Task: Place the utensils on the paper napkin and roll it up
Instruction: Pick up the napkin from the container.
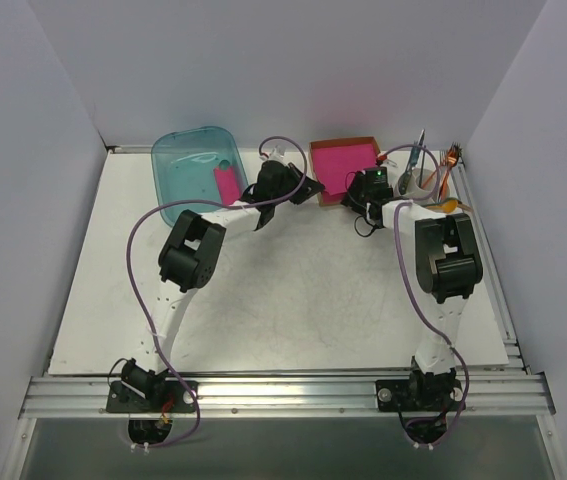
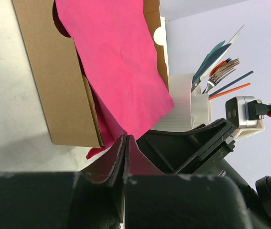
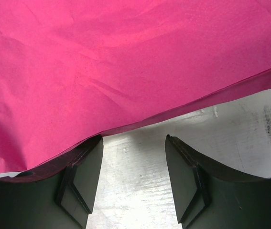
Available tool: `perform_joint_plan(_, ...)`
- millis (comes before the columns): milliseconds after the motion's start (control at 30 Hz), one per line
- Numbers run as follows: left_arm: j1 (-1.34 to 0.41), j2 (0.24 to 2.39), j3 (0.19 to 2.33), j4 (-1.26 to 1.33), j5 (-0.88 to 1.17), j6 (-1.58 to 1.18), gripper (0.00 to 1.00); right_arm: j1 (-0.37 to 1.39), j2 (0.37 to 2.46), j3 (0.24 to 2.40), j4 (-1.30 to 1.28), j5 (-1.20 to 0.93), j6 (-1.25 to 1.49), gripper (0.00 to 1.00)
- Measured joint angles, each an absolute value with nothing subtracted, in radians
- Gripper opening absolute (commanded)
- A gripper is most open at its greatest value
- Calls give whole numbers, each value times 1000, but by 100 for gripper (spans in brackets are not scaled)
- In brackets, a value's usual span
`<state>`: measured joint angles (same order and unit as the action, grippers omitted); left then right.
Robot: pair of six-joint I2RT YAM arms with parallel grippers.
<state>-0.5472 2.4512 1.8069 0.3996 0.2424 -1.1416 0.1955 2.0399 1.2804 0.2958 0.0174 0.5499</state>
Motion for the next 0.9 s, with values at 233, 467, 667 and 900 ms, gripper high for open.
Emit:
perform_joint_plan(233,-548,2445,1796,407,242,-1090,2,196,2033,1245,326,17,553,55)
perform_joint_plan(467,-552,2373,1798,411,244,-1023,2,196,1931,1107,402,-9,549,64)
perform_joint_plan(667,-562,2315,1830,416,262,-991,2,196,1756,1037,438,-23,550,66)
perform_joint_plan(900,-581,2111,1620,439,234,-968,2,196,1485,990,370,-4,542,66)
